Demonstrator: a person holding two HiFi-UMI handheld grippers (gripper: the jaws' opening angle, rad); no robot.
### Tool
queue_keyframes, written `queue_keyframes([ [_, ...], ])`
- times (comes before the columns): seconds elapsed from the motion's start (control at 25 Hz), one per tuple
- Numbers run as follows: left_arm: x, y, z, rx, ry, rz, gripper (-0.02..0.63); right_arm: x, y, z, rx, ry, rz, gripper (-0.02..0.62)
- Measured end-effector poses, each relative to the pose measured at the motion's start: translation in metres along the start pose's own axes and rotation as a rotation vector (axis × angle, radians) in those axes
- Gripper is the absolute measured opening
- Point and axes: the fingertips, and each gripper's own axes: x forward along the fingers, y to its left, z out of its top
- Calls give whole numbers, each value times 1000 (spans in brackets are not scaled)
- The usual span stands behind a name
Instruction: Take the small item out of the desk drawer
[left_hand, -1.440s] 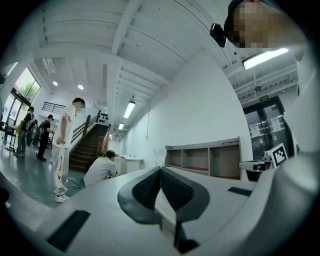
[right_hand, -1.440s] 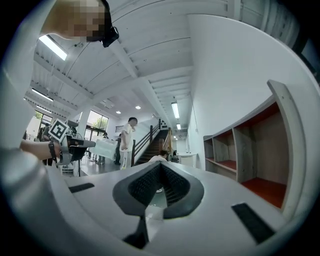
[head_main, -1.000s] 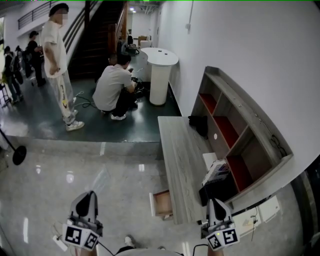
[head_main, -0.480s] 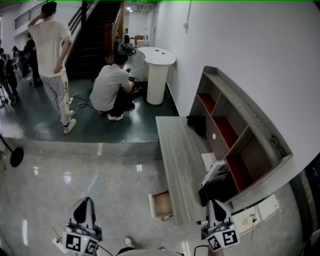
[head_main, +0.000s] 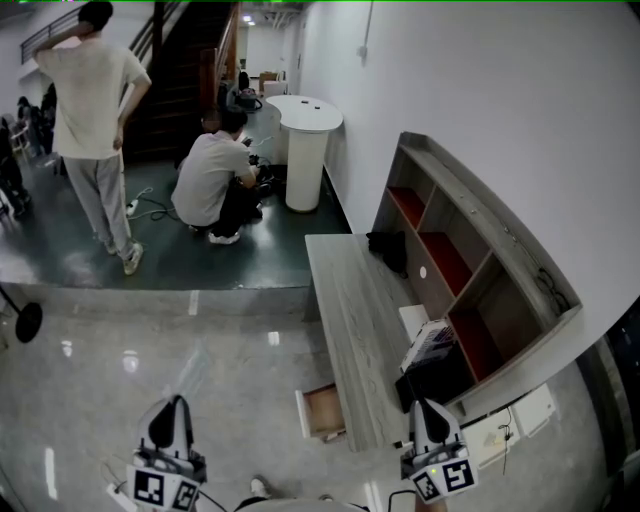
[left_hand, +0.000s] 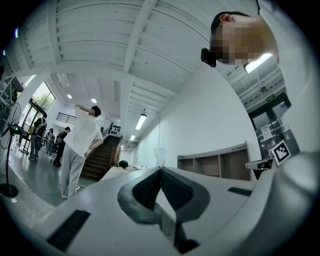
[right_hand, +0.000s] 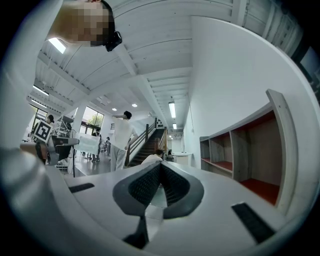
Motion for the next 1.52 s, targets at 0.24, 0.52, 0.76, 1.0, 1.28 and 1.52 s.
queue_keyframes([
  [0.24,-1,5,-3,-11,-3,-7,18,5,9,1,-10,-3,13,21],
  [0.52,-4,10,-6,-22,-1,-15,18,9,20,0,-15,0,27,21],
  [0.76,-11,14,-8,-26,7,-14,18,7,26,2,-46,-11,8,21],
  [1.0,-20,24,-7,-32,5,4,18,9,39,3,-43,-21,20,21],
  [1.28,-26,27,-9,-47,12,9,18,11,46,-1,-40,-13,41,21],
  [1.52,-30,25,-11,-45,12,9,18,8,46,-3,-42,-8,40,21],
])
